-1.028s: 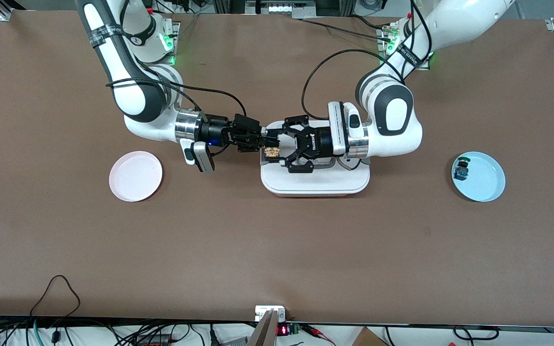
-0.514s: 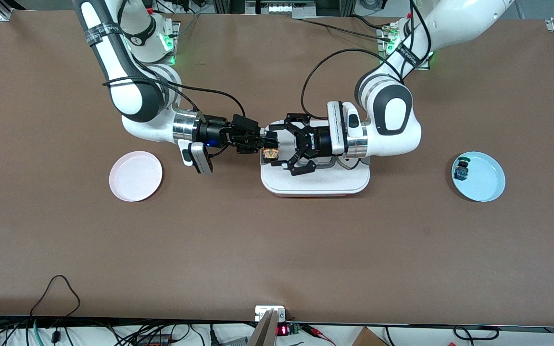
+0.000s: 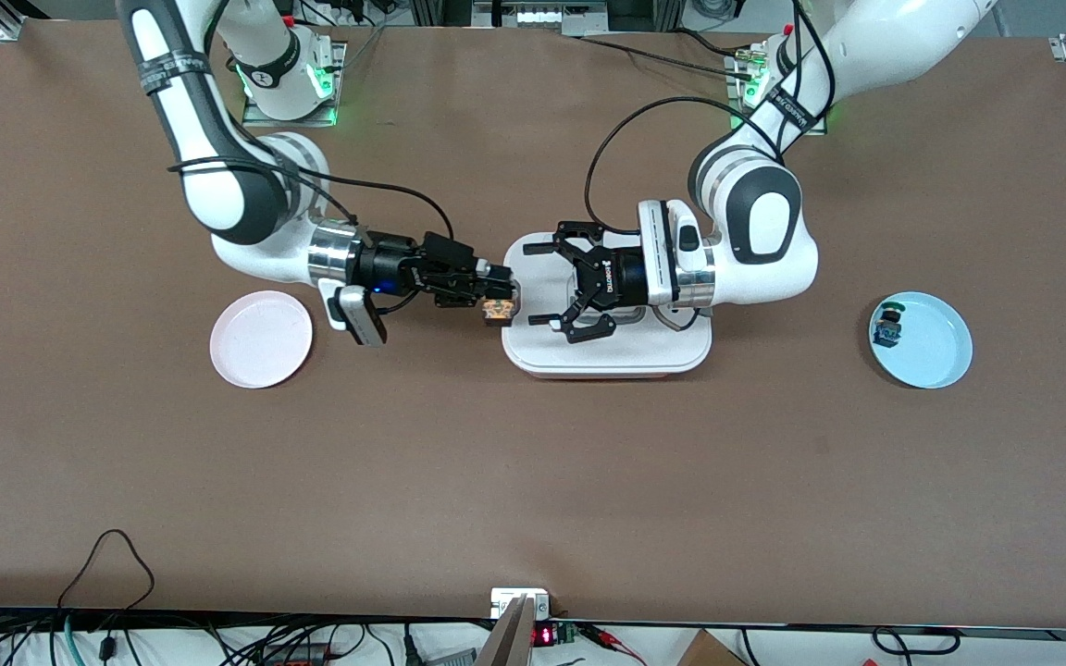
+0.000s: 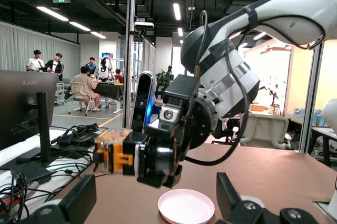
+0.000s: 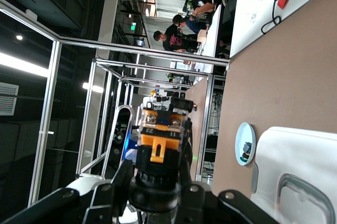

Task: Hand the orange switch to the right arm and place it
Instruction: 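Pull the switch back with the right gripper while the left gripper withdraws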

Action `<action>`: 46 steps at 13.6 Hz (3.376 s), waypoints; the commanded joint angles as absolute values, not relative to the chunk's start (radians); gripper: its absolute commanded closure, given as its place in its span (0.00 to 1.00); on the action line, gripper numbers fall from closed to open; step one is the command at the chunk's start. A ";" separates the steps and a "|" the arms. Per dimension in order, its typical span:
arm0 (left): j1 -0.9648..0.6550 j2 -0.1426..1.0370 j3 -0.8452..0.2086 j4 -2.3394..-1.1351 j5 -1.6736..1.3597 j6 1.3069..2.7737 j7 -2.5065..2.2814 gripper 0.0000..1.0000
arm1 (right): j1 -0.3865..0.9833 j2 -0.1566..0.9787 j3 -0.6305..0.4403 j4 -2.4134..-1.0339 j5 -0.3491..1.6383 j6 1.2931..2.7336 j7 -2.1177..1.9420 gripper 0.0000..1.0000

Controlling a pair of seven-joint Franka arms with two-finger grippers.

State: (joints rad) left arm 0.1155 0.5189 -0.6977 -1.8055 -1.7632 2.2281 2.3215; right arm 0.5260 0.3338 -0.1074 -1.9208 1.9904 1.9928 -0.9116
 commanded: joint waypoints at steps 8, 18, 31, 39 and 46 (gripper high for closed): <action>0.216 0.500 -0.689 -1.793 -1.439 2.103 2.016 0.00 | 0.235 0.310 -0.101 -1.913 1.640 1.616 -0.779 1.00; 0.293 0.468 -0.687 -1.674 -0.841 1.913 1.354 0.00 | 0.080 0.046 -0.107 -1.959 1.150 1.569 -0.455 1.00; 0.336 0.451 -0.698 -1.419 -0.066 1.496 0.525 0.00 | 0.090 -0.129 -0.031 -1.798 0.091 1.626 0.029 1.00; 0.331 0.353 -0.704 -1.378 0.087 1.287 0.108 0.00 | 0.092 -0.190 -0.002 -1.899 -0.008 1.719 0.046 1.00; 0.221 0.306 -0.460 -1.206 0.170 1.227 -0.009 0.00 | 0.089 -0.206 0.002 -1.951 -0.009 1.769 -0.061 1.00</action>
State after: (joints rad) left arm 0.3102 0.3394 -0.6063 -1.2270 0.1678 1.2351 0.0203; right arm 0.0918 -0.1769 -0.0027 -1.9084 0.0050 1.7344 -0.0288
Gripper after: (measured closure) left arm 0.000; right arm 0.604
